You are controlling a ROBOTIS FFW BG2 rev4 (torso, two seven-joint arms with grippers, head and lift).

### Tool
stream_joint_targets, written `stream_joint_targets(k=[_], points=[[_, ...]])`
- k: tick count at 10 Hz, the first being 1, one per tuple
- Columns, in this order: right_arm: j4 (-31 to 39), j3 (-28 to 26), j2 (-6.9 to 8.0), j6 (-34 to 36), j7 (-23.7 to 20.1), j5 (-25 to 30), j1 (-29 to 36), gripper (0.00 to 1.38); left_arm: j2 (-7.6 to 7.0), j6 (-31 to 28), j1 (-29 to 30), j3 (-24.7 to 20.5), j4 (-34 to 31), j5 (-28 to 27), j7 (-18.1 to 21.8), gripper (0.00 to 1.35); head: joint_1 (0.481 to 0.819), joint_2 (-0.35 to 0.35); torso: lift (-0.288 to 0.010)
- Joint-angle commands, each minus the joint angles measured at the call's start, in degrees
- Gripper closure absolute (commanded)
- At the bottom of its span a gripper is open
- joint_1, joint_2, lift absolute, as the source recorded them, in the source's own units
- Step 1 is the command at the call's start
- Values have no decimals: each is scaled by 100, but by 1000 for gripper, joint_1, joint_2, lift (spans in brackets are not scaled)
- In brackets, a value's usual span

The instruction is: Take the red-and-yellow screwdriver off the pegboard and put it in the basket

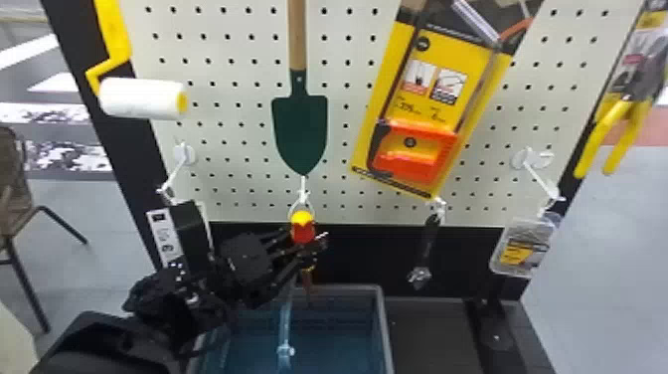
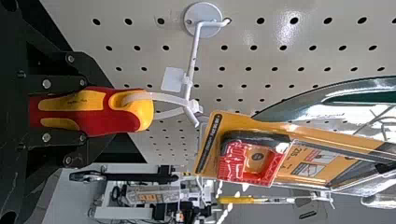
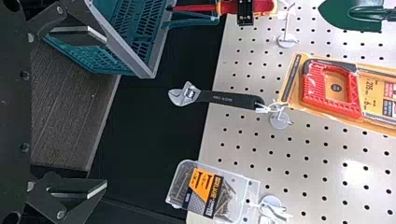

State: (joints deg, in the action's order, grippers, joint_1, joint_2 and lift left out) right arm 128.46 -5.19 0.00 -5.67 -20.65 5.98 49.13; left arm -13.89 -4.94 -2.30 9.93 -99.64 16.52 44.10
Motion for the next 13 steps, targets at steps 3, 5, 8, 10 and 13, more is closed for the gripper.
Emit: stream_joint_targets(k=[3,5,8,10,13], points=[[0,0,5,-4,0,-18,0,209,-17,-59,-25,-9,-84,0,-7,1211,549,0,-100],[-14,0,5,-4,0,-18,0,209,-17,-103,-50,-9,-141,0,-24,1211,549,0,-100],[-28,0,5,-4,-9,-26,0,209,-26,-217,24,-53,-380,62,-103,1211,549,0,-100],[-28,0,5,-4,-9,-26,0,209,27,-305,209,-193,-619,62,-174,1211,549,0,-100],[-42,0,5,-4,-9,-18,0,209,88,-367,406,-290,-703,70,-209,1211,549,0,-100]])
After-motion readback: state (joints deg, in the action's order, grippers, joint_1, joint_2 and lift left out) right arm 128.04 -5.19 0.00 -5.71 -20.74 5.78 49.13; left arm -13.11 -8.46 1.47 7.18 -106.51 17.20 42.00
